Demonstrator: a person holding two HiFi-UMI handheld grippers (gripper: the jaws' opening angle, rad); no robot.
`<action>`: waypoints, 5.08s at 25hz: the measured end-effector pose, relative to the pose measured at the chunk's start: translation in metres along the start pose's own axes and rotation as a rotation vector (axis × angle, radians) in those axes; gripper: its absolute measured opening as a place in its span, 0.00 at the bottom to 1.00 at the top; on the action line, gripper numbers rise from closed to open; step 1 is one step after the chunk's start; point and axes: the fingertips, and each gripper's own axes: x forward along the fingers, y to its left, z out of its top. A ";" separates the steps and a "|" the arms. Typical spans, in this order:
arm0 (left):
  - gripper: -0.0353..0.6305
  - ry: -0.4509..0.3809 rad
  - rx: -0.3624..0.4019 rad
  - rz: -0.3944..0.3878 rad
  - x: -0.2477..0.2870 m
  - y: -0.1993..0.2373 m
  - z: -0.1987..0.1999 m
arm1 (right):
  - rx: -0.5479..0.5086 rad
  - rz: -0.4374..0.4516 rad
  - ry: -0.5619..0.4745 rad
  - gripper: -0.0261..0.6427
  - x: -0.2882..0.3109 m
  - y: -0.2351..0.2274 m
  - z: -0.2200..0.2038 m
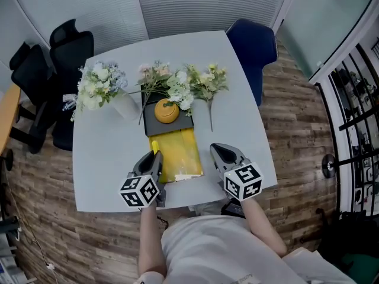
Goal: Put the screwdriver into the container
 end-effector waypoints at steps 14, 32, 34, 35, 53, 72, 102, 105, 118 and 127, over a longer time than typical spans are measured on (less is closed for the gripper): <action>0.15 0.102 0.007 -0.007 0.036 0.010 -0.020 | 0.007 0.004 0.073 0.06 0.028 -0.015 -0.016; 0.15 0.326 0.162 0.010 0.079 0.005 -0.063 | 0.042 -0.009 0.145 0.06 0.042 -0.040 -0.040; 0.15 0.356 0.187 0.013 0.085 0.004 -0.068 | 0.045 -0.010 0.153 0.06 0.043 -0.044 -0.043; 0.15 0.370 0.196 0.015 0.088 0.004 -0.071 | 0.046 -0.010 0.158 0.06 0.044 -0.046 -0.044; 0.15 0.568 0.318 0.105 0.118 0.024 -0.107 | 0.078 0.003 0.218 0.06 0.061 -0.069 -0.061; 0.19 0.594 0.350 0.090 0.126 0.024 -0.116 | 0.084 -0.009 0.237 0.06 0.060 -0.077 -0.067; 0.13 0.259 0.105 -0.020 0.065 -0.006 -0.035 | 0.065 0.020 0.046 0.06 0.036 -0.024 -0.017; 0.10 0.198 0.102 -0.020 0.052 -0.011 -0.023 | 0.045 0.015 0.022 0.06 0.029 -0.016 -0.011; 0.06 -0.074 0.059 -0.039 -0.011 -0.030 0.035 | -0.053 -0.026 -0.055 0.06 0.003 0.015 0.016; 0.06 -0.132 0.062 -0.031 -0.035 -0.036 0.042 | -0.072 -0.028 -0.077 0.06 -0.011 0.028 0.019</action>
